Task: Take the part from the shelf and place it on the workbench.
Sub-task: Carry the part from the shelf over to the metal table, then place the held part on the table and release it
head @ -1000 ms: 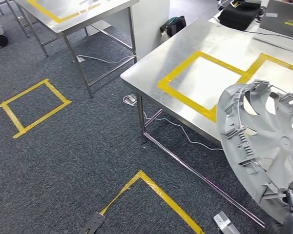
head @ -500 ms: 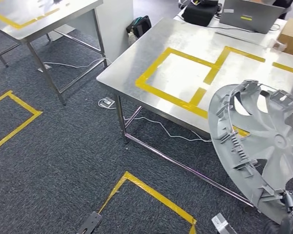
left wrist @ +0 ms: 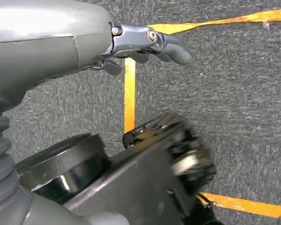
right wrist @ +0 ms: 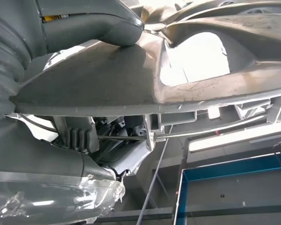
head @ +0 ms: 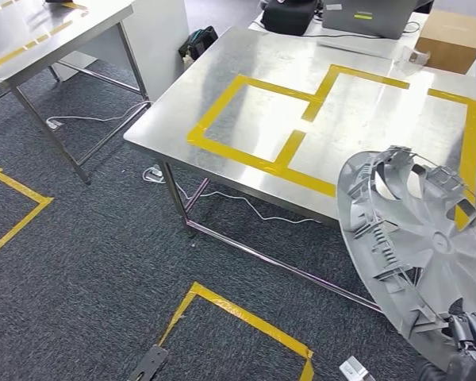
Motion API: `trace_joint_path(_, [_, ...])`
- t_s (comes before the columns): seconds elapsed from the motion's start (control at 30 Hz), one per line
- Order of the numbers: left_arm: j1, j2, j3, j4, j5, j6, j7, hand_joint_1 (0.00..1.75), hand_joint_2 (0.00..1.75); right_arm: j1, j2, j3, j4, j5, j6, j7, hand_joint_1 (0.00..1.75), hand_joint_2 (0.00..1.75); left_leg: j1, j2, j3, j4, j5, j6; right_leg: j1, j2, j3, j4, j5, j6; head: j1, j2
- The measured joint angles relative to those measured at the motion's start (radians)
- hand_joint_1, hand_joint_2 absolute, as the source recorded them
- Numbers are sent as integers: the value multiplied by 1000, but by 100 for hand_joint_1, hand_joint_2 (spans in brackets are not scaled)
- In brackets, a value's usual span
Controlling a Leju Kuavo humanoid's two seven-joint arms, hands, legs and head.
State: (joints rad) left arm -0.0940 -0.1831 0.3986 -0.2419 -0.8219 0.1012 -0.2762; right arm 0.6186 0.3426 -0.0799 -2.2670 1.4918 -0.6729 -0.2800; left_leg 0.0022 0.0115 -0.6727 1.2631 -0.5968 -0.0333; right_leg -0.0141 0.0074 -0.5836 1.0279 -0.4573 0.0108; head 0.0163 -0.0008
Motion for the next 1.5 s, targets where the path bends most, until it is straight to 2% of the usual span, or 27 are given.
trace_joint_path(0.03, [2,0,0,0,0,0,0,0,175,0,0,1,3,0,0,-1,175,175,0,-1,-12,17,6,1,0,5,0,0,0,0,0,0])
trace_joint_path(0.07, [2,0,0,0,1,0,0,0,175,1,0,1,6,-1,0,-1,175,175,0,-1,-6,-4,31,2,0,10,2,0,0,0,0,0])
trace_joint_path(0.13, [2,1,0,0,1,0,0,0,175,2,0,2,9,-1,0,-2,175,175,1,-5,51,-131,105,5,-1,19,5,0,-1,3,0,0])
trace_joint_path(0.17, [1,2,0,0,1,1,0,0,175,2,0,2,10,-1,0,-2,175,175,2,-8,80,-196,129,8,1,23,5,2,-2,7,0,0])
trace_joint_path(0.23, [-1,2,0,0,1,1,0,0,175,3,0,3,11,-1,0,-2,175,175,0,-12,108,-260,142,14,3,27,3,3,-3,18,0,0])
trace_joint_path(0.33, [-2,2,0,0,1,1,0,0,175,7,0,3,12,-1,0,-3,175,175,0,-12,109,-269,143,33,2,23,-3,4,-8,34,2,0])
trace_joint_path(0.4, [-2,2,0,0,1,1,0,0,175,9,0,3,13,-2,0,-3,175,175,2,-10,111,-272,145,45,2,11,-35,69,-46,41,7,0])
trace_joint_path(0.47, [-2,2,0,0,1,0,-1,0,175,10,0,3,15,-2,0,-4,175,175,0,-9,111,-272,143,52,3,4,-99,202,-106,44,11,0])
trace_joint_path(0.5, [-1,2,0,0,1,0,-2,0,175,10,0,3,16,-2,0,-5,175,175,0,-8,112,-272,141,53,3,3,-129,259,-124,45,11,0])
trace_joint_path(0.53, [-1,2,0,0,0,-1,-3,0,175,11,0,3,18,-3,0,-8,175,175,-1,-7,113,-272,139,54,3,2,-145,287,-124,46,11,0])
trace_joint_path(0.57, [-1,2,0,0,0,-2,-5,0,175,12,0,3,20,-5,0,-11,175,175,-1,-7,116,-272,137,53,2,2,-140,273,-105,46,11,0])
trace_joint_path(0.63, [0,2,0,0,0,-5,-11,0,175,12,0,2,23,-10,0,-23,175,175,-1,-8,126,-272,130,48,1,-5,-78,148,-37,45,12,0])
trace_joint_path(0.67, [0,3,0,0,0,-5,-13,0,175,11,0,2,24,-14,0,-30,175,175,-2,-8,130,-270,125,43,1,-9,-43,80,-16,44,12,0])
trace_joint_path(0.73, [0,4,0,0,-1,-6,-17,0,175,10,0,1,24,-20,0,-43,175,175,-6,-7,135,-270,118,32,3,-11,-3,10,-7,36,9,0])
trace_joint_path(0.87, [-3,5,0,-1,-5,-9,-22,0,175,12,1,-4,25,-32,0,-57,175,175,-3,-7,135,-253,100,11,5,-2,12,4,-19,10,5,0])
trace_joint_path(0.93, [-4,5,0,-1,-6,-11,-26,0,175,11,3,-7,25,-36,0,-61,175,175,-2,-8,84,-154,60,3,3,-1,25,1,-26,-2,1,0])
trace_joint_path(1.0, [-1,6,0,-1,-8,-14,-29,0,175,10,4,-8,25,-39,0,-65,175,175,-1,-8,-5,-12,20,1,4,1,37,1,-38,-8,-1,0])
trace_joint_path(1.03, [1,6,0,-1,-9,-15,-30,0,175,10,5,-10,25,-41,0,-66,175,175,-1,-8,-40,30,22,1,4,5,45,1,-45,-9,-1,0])
trace_joint_path(1.07, [2,6,0,-1,-10,-15,-30,0,175,10,5,-11,25,-43,0,-66,175,175,-2,-8,-55,31,47,3,4,8,55,1,-53,-8,-2,0])
trace_joint_path(1.1, [3,7,0,-1,-11,-15,-31,0,175,10,5,-12,25,-44,0,-66,175,175,-2,-8,-51,-5,89,6,4,12,66,1,-61,-7,-1,0])
trace_joint_path(1.13, [3,8,0,-1,-12,-15,-31,0,175,10,5,-13,25,-45,0,-66,175,175,-2,-9,-32,-69,142,10,4,15,79,1,-71,-4,-2,0])
trace_joint_path(1.17, [3,8,0,-1,-12,-15,-32,0,175,10,6,-14,25,-46,0,-66,175,175,-4,-10,-6,-135,178,14,5,17,88,1,-82,1,-1,0])
trace_joint_path(1.2, [2,9,0,-1,-12,-15,-32,0,175,9,6,-15,25,-46,0,-66,175,175,-6,-11,18,-191,196,18,6,20,95,0,-93,6,-2,0])
trace_joint_path(1.27, [1,10,0,-1,-13,-15,-33,0,175,9,7,-17,25,-45,0,-66,175,175,-10,-12,43,-241,184,26,7,22,106,-7,-103,18,-2,0])
trace_joint_path(1.37, [1,10,0,-1,-13,-15,-34,0,175,9,8,-19,25,-44,0,-65,175,175,-6,-12,62,-258,169,44,7,16,126,-8,-107,36,0,0])
trace_joint_path(1.43, [1,9,1,-1,-14,-15,-34,0,175,6,8,-20,25,-44,0,-64,175,175,-3,-13,81,-261,160,51,7,8,89,59,-126,41,5,0])
trace_joint_path(1.5, [1,9,1,-1,-14,-16,-34,0,175,5,8,-20,25,-44,0,-64,175,175,-3,-11,99,-261,145,55,8,3,5,179,-168,43,9,0])
